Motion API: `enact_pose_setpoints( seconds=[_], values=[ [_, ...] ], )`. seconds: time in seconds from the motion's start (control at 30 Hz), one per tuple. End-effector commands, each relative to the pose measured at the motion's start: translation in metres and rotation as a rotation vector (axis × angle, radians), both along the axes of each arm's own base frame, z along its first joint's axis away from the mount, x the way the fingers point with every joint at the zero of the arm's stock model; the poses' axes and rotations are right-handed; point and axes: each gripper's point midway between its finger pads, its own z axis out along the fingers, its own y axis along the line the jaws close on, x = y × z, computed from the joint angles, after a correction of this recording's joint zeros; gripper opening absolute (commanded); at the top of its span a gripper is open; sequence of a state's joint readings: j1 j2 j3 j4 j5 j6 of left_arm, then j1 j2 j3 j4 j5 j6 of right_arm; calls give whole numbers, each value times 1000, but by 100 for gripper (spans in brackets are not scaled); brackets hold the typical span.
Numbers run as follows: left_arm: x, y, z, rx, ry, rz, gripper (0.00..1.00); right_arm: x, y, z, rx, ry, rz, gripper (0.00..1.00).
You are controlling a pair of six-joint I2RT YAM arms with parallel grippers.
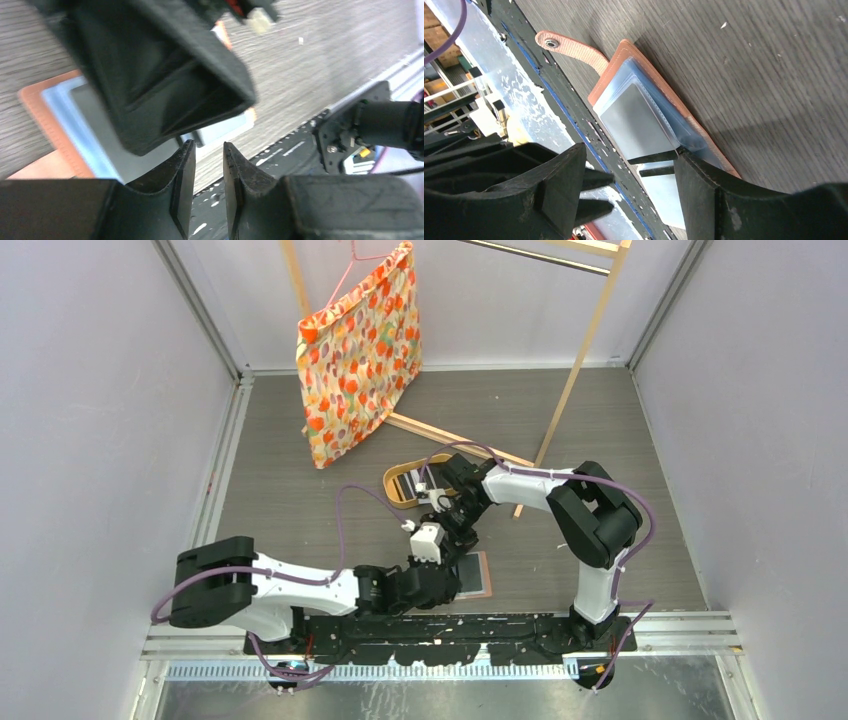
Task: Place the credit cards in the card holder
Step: Insert the credit card into the card holder.
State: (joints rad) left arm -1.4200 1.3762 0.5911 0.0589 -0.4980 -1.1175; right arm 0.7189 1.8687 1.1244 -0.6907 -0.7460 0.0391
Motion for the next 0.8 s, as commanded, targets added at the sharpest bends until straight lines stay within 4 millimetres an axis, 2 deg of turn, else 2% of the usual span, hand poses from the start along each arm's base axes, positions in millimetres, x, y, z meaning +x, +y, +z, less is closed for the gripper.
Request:
enact_pose_setpoints(
  seconds=[0.0,0.23,0.37,0.53,0.77],
  values=[
    [1,-41,38,-222,-82,-92,29,3,8,19,53,-26,19,70],
    [12,-41,16,-180,-61,-40,28,4,8,20,53,-26,16,70],
    [18,-25,-3,-79,-34,34,25,4,8,21,54,-28,19,69],
    [23,-10,-15,-31,-6,117,24,4,7,22,52,-35,21,70],
    [25,2,-22,-4,18,172,23,8,4,24,36,-68,23,70]
  ],
)
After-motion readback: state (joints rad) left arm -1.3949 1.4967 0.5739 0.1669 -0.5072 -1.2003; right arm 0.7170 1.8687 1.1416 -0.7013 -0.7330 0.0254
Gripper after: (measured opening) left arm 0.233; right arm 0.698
